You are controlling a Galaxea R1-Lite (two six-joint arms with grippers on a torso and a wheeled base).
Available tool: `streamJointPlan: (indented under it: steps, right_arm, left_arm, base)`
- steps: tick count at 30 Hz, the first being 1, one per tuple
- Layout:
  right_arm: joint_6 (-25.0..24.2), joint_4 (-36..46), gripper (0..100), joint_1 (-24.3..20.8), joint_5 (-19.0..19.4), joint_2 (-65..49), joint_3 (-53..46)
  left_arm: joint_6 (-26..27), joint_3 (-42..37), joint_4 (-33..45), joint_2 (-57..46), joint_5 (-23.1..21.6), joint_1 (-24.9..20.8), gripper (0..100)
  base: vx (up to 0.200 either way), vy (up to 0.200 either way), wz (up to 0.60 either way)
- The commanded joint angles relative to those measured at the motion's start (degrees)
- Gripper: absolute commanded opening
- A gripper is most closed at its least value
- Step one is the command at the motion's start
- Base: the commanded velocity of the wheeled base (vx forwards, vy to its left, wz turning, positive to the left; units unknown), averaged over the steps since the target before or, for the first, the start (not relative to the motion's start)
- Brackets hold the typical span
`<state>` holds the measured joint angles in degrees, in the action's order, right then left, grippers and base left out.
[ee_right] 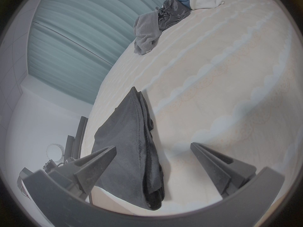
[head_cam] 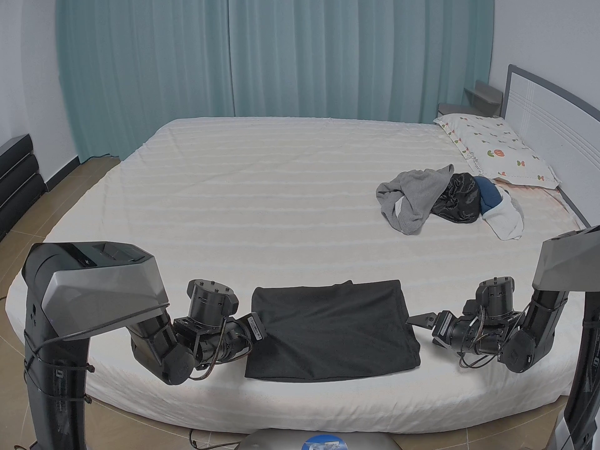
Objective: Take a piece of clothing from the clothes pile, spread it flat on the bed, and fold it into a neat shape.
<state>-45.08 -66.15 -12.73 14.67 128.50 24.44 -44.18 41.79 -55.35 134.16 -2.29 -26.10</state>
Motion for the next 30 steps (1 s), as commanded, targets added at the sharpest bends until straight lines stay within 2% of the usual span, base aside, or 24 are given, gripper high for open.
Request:
streamJointPlan:
  steps: [1,30]
  right_arm:
    - [0.0,0.0,100,0.0,0.0,0.1,0.0]
    - [0.0,0.0,100,0.0,0.0,0.1,-0.2]
  left_arm:
    - [0.0,0.0,0.0,-0.4,0.0,0.3,0]
    - [-1.4,-1.8,0.0,-2.0,0.0,2.3,0]
  base:
    - [0.0,0.2,0.0]
    - [0.0,0.2,0.0]
